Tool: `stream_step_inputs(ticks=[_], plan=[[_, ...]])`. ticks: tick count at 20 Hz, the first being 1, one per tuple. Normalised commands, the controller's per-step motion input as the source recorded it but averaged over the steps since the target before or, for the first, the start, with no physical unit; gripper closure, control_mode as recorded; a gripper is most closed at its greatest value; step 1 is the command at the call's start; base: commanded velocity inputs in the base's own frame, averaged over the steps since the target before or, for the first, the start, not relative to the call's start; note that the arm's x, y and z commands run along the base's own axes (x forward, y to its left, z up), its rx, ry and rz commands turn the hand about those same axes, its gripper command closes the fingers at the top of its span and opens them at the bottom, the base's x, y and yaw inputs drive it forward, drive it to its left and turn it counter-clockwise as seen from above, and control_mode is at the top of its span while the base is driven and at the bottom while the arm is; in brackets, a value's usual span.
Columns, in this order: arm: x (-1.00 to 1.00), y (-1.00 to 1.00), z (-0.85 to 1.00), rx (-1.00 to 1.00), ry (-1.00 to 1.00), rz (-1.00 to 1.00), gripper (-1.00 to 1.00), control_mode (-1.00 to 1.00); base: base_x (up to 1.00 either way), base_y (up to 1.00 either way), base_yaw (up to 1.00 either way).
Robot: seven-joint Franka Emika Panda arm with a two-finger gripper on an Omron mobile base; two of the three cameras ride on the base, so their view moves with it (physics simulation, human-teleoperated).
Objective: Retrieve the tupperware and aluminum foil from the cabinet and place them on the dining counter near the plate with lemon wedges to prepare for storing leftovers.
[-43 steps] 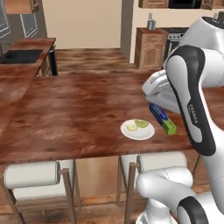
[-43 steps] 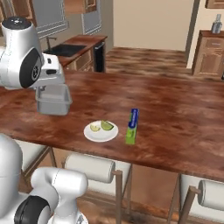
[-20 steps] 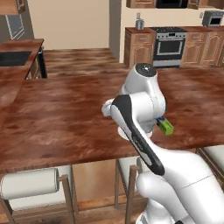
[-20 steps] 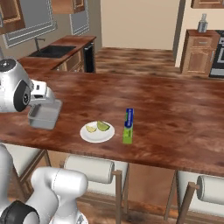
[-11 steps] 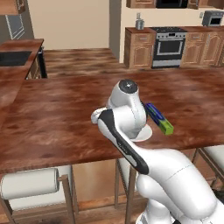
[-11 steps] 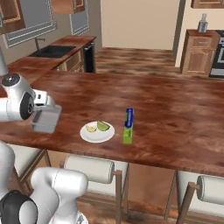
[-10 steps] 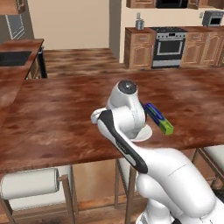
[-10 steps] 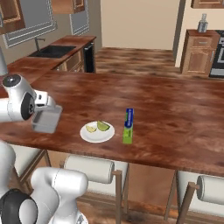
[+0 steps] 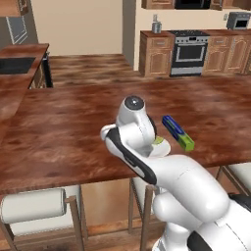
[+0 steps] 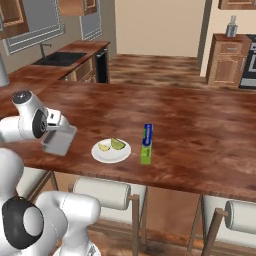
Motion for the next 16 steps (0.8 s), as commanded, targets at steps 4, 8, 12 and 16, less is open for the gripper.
stream_step_inputs(ticks=[4,8,12,16], plan=[[0.37,0.00,-0.42,0.00,0.05,-0.06,1.00,-1.00,0.00,0.00,0.00],[0.44,0.02,-0.37,0.00,0.03,-0.04,1.00,-1.00,0.00,0.00,0.00],[0.48,0.11,-0.39,0.00,0.02,-0.01,1.00,-1.00,0.00,0.00,0.00],[0.45,0.14,-0.51,0.00,0.00,0.00,1.00,-1.00,0.00,0.00,0.00]])
